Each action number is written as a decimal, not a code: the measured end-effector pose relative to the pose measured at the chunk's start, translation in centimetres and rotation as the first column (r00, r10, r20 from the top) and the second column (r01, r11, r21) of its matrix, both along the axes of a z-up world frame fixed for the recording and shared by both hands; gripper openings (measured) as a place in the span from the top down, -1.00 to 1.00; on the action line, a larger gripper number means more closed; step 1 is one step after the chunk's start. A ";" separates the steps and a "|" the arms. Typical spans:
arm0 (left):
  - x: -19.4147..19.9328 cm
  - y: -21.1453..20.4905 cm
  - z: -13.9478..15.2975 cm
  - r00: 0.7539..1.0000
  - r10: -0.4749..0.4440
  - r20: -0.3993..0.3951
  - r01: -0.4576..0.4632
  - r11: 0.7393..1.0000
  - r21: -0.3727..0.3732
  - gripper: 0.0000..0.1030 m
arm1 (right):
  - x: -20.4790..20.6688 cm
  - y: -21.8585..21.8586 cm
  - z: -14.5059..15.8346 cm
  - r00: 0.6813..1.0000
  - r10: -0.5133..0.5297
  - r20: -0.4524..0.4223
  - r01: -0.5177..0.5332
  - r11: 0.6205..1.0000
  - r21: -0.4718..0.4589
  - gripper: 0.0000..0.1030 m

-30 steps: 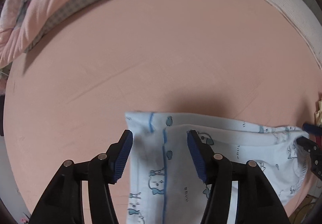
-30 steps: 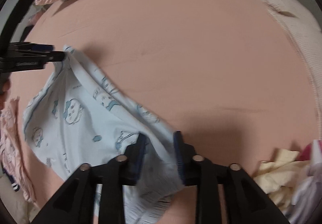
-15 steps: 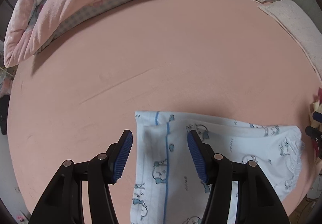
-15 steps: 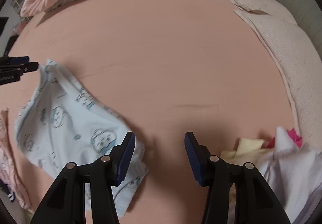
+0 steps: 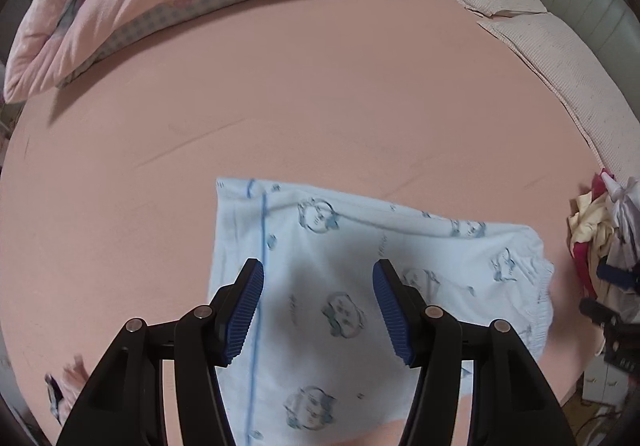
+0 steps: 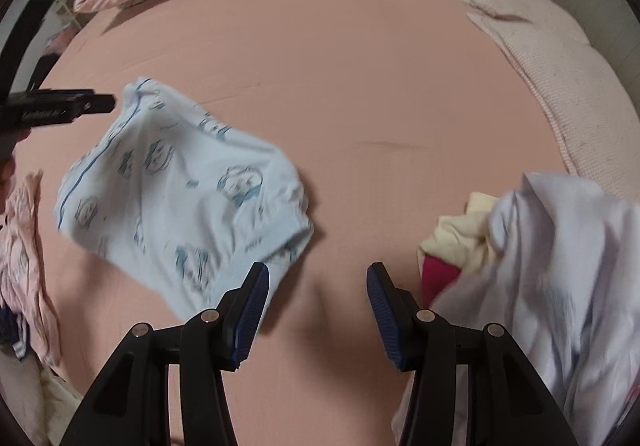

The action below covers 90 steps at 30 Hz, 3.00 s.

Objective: Fold clothes

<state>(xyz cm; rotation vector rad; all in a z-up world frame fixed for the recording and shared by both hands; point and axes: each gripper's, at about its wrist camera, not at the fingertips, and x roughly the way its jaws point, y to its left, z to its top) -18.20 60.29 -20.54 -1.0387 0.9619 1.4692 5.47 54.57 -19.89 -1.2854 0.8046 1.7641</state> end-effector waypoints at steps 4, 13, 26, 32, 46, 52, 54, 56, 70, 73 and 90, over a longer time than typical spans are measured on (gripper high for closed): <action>1.5 -2.8 0.2 1.000 0.014 -0.007 -0.014 1.000 0.001 -0.05 | 0.0 -2.1 -0.1 0.998 0.048 -0.036 -0.048 0.999 0.005 0.02; 3.0 -7.6 0.7 0.999 0.046 0.005 -0.046 0.999 0.016 -0.05 | 1.8 -5.4 2.8 0.993 0.065 -0.095 -0.060 0.997 0.052 0.02; 2.3 -12.3 1.3 0.992 0.099 0.074 -0.103 0.993 0.055 -0.05 | 0.9 -6.1 3.8 0.986 0.030 -0.163 -0.025 0.999 0.033 -0.12; 0.3 -14.1 -0.2 0.974 0.158 0.162 -0.171 0.983 0.070 -0.05 | 0.2 -6.2 1.6 0.980 -0.011 -0.200 0.002 0.999 -0.043 -0.12; -2.5 -16.5 -4.4 0.903 0.244 0.354 -0.283 0.957 0.061 -0.05 | 0.4 -5.0 -2.9 0.956 -0.170 -0.239 0.127 0.974 -0.186 -0.13; -3.5 -17.0 -6.0 0.839 0.307 0.449 -0.359 0.933 0.033 -0.05 | 0.7 -5.0 -4.7 0.929 -0.244 -0.278 0.171 0.950 -0.262 -0.13; -3.8 -17.3 -6.5 0.813 0.328 0.480 -0.386 0.922 0.024 -0.05 | 0.6 -5.0 -5.1 0.917 -0.268 -0.295 0.185 0.942 -0.281 -0.13; -4.1 -17.7 -7.1 0.780 0.342 0.523 -0.406 0.914 0.007 -0.05 | 0.6 -5.1 -5.5 0.902 -0.294 -0.316 0.197 0.932 -0.303 -0.13; -5.3 -18.4 -9.3 0.629 0.322 0.707 -0.489 0.872 0.038 -0.30 | 1.6 -4.2 -8.9 0.703 -0.517 -0.488 0.298 0.837 -0.458 -0.18; -5.9 -18.7 -9.6 0.570 0.316 0.758 -0.528 0.848 0.043 -0.40 | 1.7 -3.9 -9.7 0.646 -0.552 -0.527 0.302 0.819 -0.488 -0.20; -8.9 -17.4 -10.7 0.446 0.347 0.825 -0.630 0.777 0.013 -0.41 | 1.6 -3.2 -11.3 0.455 -0.648 -0.611 0.351 0.761 -0.546 -0.21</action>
